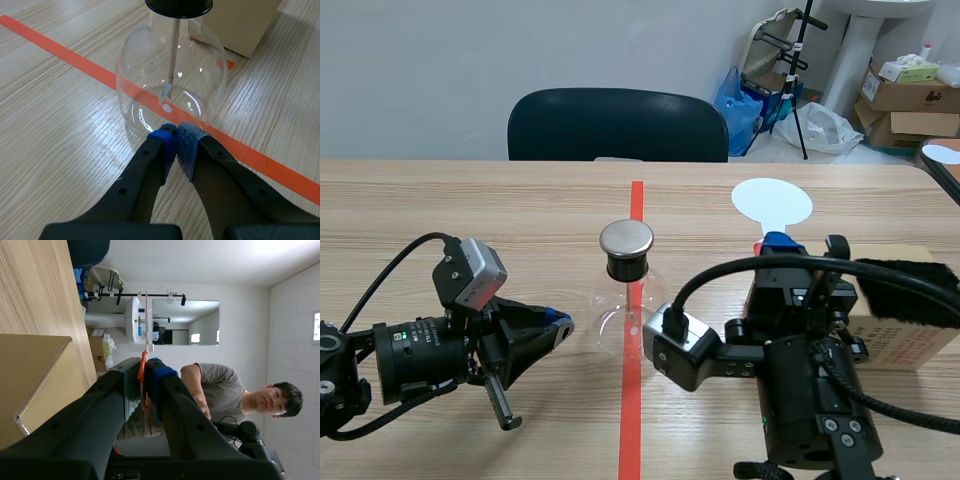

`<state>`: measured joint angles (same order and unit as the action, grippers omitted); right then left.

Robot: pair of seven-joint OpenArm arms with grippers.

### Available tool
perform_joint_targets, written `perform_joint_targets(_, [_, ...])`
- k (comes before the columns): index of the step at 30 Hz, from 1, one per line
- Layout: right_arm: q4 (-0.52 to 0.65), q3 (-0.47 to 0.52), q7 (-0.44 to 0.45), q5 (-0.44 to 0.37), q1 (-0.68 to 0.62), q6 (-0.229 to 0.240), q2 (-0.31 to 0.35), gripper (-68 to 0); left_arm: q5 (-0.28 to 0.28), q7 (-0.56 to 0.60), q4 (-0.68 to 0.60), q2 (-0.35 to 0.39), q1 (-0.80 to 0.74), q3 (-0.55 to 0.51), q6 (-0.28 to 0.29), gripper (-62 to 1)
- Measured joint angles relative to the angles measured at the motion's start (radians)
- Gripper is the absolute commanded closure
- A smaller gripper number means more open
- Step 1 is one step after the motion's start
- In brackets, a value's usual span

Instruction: Do the electroscope experiment

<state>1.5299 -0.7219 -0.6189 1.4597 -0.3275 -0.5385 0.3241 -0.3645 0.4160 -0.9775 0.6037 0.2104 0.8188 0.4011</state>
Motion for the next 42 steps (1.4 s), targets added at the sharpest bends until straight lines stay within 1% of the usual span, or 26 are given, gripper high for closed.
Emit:
perform_joint_targets(23, [0.0, 0.0, 0.0, 0.0, 0.0, 0.0, 0.0, -1.0, 0.0, 0.0, 0.0, 0.0, 0.0, 0.0, 0.0, -3.2])
perform_joint_targets(26, [0.0, 0.0, 0.013, 0.0, 0.0, 0.0, 0.0, -1.1, 0.0, 0.0, 0.0, 0.0, 0.0, 0.0, 0.0, -3.2])
perform_joint_targets(27, [0.0, 0.003, 0.023, 0.0, -0.001, 0.0, 0.0, -1.1, 0.0, 0.0, 0.0, 0.0, 0.0, 0.0, 0.0, -3.2])
perform_joint_targets(29, [0.0, 0.029, 0.068, 0.0, -0.017, 0.0, 0.0, -1.1, 0.0, 0.0, 0.0, 0.0, 0.0, 0.0, 0.0, -3.2])
perform_joint_targets(33, [0.021, 0.126, 0.113, 0.0, -0.094, -0.009, 0.0, -1.1, 0.0, 0.0, 0.0, 0.0, 0.0, 0.0, 0.0, -3.2])
perform_joint_targets(37, [0.085, 0.226, 0.209, 0.0, -0.182, -0.059, 0.0, -1.1, 0.0, 0.0, 0.0, 0.0, 0.0, 0.0, 0.0, -3.2])
perform_joint_targets(40, [0.119, 0.306, 0.302, -0.003, -0.231, -0.088, -0.003, -1.1, 0.0, 0.0, 0.0, 0.0, 0.0, 0.0, 0.0, -3.2])
perform_joint_targets(42, [0.122, 0.356, 0.373, -0.033, -0.259, -0.125, -0.003, -1.1, 0.0, 0.0, 0.0, 0.0, 0.0, 0.0, 0.0, -3.2])
